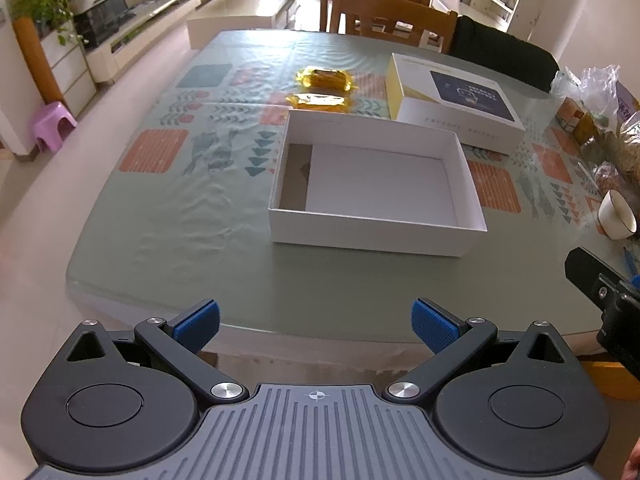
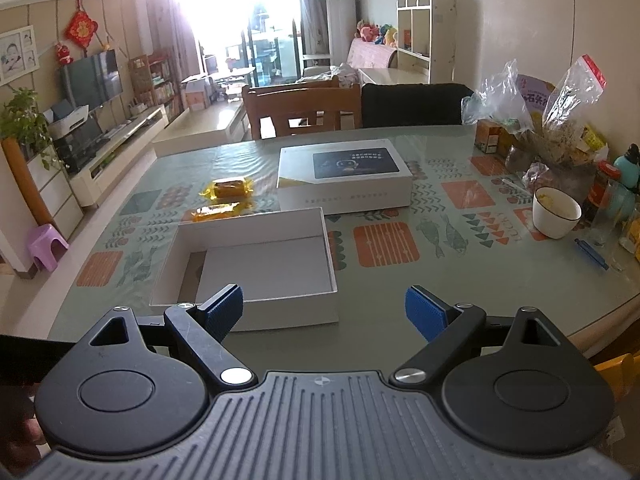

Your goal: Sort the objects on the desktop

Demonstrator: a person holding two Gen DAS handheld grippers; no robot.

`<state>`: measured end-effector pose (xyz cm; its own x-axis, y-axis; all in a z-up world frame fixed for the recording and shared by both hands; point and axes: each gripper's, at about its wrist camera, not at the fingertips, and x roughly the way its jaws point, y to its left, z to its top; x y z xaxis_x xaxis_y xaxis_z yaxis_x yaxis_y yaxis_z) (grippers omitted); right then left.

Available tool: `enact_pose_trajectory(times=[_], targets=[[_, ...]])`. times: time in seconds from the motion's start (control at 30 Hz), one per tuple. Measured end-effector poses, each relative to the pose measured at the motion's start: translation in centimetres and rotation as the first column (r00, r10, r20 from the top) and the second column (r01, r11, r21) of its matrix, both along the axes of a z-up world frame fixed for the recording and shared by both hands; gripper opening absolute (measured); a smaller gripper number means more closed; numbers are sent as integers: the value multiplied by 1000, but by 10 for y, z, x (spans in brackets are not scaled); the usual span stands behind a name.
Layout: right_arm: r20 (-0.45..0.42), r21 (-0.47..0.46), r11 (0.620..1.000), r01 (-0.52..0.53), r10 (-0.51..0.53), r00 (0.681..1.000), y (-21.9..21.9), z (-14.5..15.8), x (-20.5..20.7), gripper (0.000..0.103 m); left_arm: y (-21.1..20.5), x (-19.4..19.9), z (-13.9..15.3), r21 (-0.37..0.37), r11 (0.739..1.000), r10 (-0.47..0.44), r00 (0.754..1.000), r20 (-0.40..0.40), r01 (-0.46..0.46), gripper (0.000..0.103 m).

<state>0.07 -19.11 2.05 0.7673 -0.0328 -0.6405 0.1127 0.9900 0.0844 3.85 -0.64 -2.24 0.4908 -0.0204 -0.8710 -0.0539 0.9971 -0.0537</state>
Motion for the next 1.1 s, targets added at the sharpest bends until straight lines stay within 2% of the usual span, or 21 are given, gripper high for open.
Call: enact_pose_trajectory(times=[0.27, 0.47, 0.57, 0.6, 0.7, 0.93, 1.1], targets=[[28, -1, 1000, -2, 2, 1000, 8, 4, 0, 103, 7, -3, 0, -2, 1000, -1, 1000, 19, 1, 103], [81, -65, 998, -18, 24, 996, 18, 2, 3, 103, 2, 0, -13, 14, 1000, -15, 1000, -2, 15, 103], [33, 22, 999, 39, -40, 999, 14, -5, 9, 103, 2, 7, -12, 1, 1000, -19, 1000, -16, 19, 103], [17, 34, 999, 14, -14, 1000, 13, -5, 11, 103, 3, 10, -11, 3, 1000, -29, 999, -15, 29, 103], [2, -39, 998, -48, 48, 999, 16, -7, 10, 103, 4, 15, -9, 9, 999, -40, 999, -14, 40, 103], [8, 4, 1000, -12, 12, 1000, 9, -12, 4, 103, 7, 20, -7, 23, 1000, 3, 1000, -13, -3, 103], [30, -17, 1000, -19, 20, 999, 4, -5, 17, 103, 3, 26, 0, 43, 999, 5, 1000, 14, -6, 103]])
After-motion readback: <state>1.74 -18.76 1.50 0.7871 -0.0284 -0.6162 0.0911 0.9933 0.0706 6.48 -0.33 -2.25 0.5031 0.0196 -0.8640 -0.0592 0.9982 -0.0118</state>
